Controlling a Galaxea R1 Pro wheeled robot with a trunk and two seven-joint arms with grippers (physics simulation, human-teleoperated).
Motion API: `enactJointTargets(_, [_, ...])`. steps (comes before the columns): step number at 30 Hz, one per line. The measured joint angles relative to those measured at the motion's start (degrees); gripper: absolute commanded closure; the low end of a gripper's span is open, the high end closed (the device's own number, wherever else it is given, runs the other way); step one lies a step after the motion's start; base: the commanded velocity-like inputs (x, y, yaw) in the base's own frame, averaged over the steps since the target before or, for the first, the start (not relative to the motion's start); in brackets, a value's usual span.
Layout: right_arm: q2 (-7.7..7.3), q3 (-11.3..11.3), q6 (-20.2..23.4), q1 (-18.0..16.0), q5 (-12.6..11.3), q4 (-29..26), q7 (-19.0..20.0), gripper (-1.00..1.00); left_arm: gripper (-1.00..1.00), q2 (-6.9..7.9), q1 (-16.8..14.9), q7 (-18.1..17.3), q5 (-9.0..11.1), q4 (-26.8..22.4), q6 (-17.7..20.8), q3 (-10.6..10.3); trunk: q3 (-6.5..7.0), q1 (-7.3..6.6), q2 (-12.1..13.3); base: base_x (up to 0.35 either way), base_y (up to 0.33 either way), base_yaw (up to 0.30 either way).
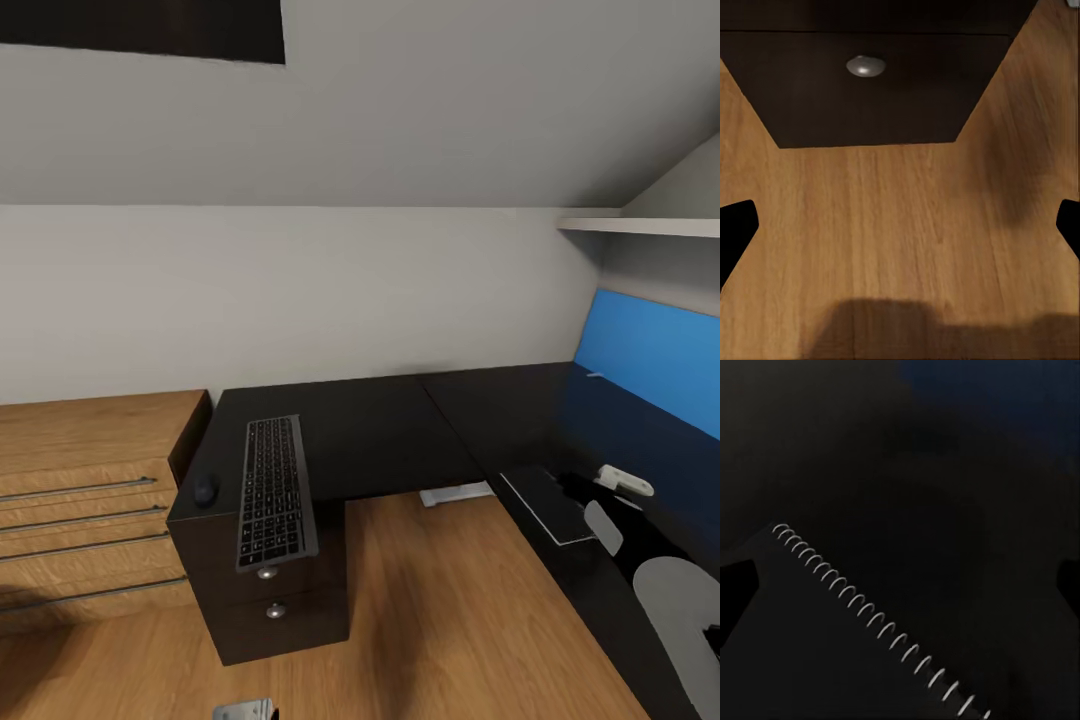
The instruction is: In the bedroom, organize the workspace by keeping the computer under the desk, ensuring the monitor is on the desk, placing the keyboard on the desk next to the monitor, placing the mouse on the desk next to the keyboard, moving the folder from the swivel chair onto the desk next to the mouse, stacking the notebook on top of the folder with the pen on top of the notebook, and positioning the swivel chair next to the desk.
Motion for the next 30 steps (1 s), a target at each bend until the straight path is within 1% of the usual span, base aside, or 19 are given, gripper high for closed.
enactJointTargets(1, [-0.62, -0.01, 0.59, -0.18, -0.08, 0.69, -0.02, -1.0, -1.0, 0.3, 0.69, -0.05, -0.06, -0.79, -2.18, 0.07, 0.0, 0.0, 0.0, 0.229, -0.098, 0.0])
enactJointTargets(3, [-1.06, 0.0, 1.66, -0.22, -0.16, 0.78, -0.03, -1.0, -1.0, 0.67, 0.94, -0.09, 0.0, -1.65, -2.56, 0.08, 0.0, 0.01, 0.0, 0.15, -0.064, 0.0])
enactJointTargets(5, [-1.62, -0.05, 3.91, -0.25, -0.22, 0.82, -0.03, -1.0, -1.0, 1.21, 1.48, -0.15, 0.48, -3.19, -2.82, 0.08, 0.0, 0.02, 0.0, 0.077, -0.033, 0.0])
enactJointTargets(6, [-1.99, -0.13, 5.35, -0.26, -0.24, 0.8, -0.02, -1.0, -1.0, 1.6, 1.91, -0.17, 1.41, -4.26, -2.89, 0.09, 0.0, 0.02, 0.0, 0.038, -0.016, 0.0])
enactJointTargets(7, [-2.41, -0.17, 6.53, -0.27, -0.27, 0.76, -0.01, -1.0, -1.0, 2.02, 2.4, -0.17, 3.09, -5.47, -2.87, 0.08, 0.0, 0.02, 0.0, 0.031, -0.013, 0.0])
enactJointTargets(9, [-2.78, -0.22, 7.34, -0.27, -0.31, 0.73, -0.02, -1.0, -1.0, 2.36, 2.79, -0.15, 4.97, -6.64, -2.79, 0.07, 0.0, 0.03, 0.0, 0.02, -0.009, 0.0])
enactJointTargets(10, [-3.06, -0.25, 7.85, -0.27, -0.48, 0.73, -0.03, -1.0, -1.0, 2.65, 3.03, -0.14, 6.62, -7.71, -2.71, 0.07, 0.0, 0.03, 0.0, 0.013, -0.005, 0.0])
enactJointTargets(11, [-3.17, -0.25, 8.05, -0.27, -0.61, 0.73, -0.02, -1.0, -1.0, 2.79, 3.12, -0.13, 7.35, -8.23, -2.66, 0.06, 0.0, 0.03, 0.0, 0.006, -0.003, 0.0])
enactJointTargets(12, [-3.38, -0.25, 8.49, -0.28, -1.0, 0.73, -0.05, -1.0, -1.0, 3.15, 3.32, -0.12, 8.73, -9.3, -2.57, 0.02, 0.0, 0.03, 0.0, 0.005, -0.002, 0.0])
enactJointTargets(13, [-3.43, -0.25, 8.65, -0.28, -1.15, 0.71, -0.05, -1.0, -1.0, 3.25, 3.37, -0.12, 9.08, -9.58, -2.55, 0.0, 0.0, 0.03, 0.0, 0.004, -0.002, 0.0])
enactJointTargets(17, [-3.57, -0.24, 9.93, -0.27, -1.87, 0.45, 0.02, -1.0, -1.0, 3.53, 3.51, -0.11, 10.04, -10.44, -2.49, -0.03, -0.71, 0.9, -1.59, 0.001, -0.001, 0.0])
enactJointTargets(24, [-3.52, -0.41, 10.43, -0.27, -2.56, -1.48, 0.26, -1.0, -1.0, 3.6, 3.55, -0.11, 10.27, -10.66, -2.48, -0.04, -1.97, 2.44, -4.39, 0.0, 0.0, 0.0])
enactJointTargets(26, [-3.49, -0.47, 10.46, -0.27, -3.18, -2.11, 0.93, -1.0, -1.0, 3.6, 3.55, -0.11, 10.29, -10.67, -2.48, -0.06, -2.33, 2.88, -5.2, 0.0, 0.0, 0.0])
enactJointTargets(30, [-3.41, -0.57, 10.48, -0.27, -3.58, -2.59, 1.7, -1.0, -1.0, 3.6, 3.55, -0.11, 10.31, -10.62, -2.48, -0.11, -3.05, 3.76, -6.8, 0.0, 0.0, 0.0])
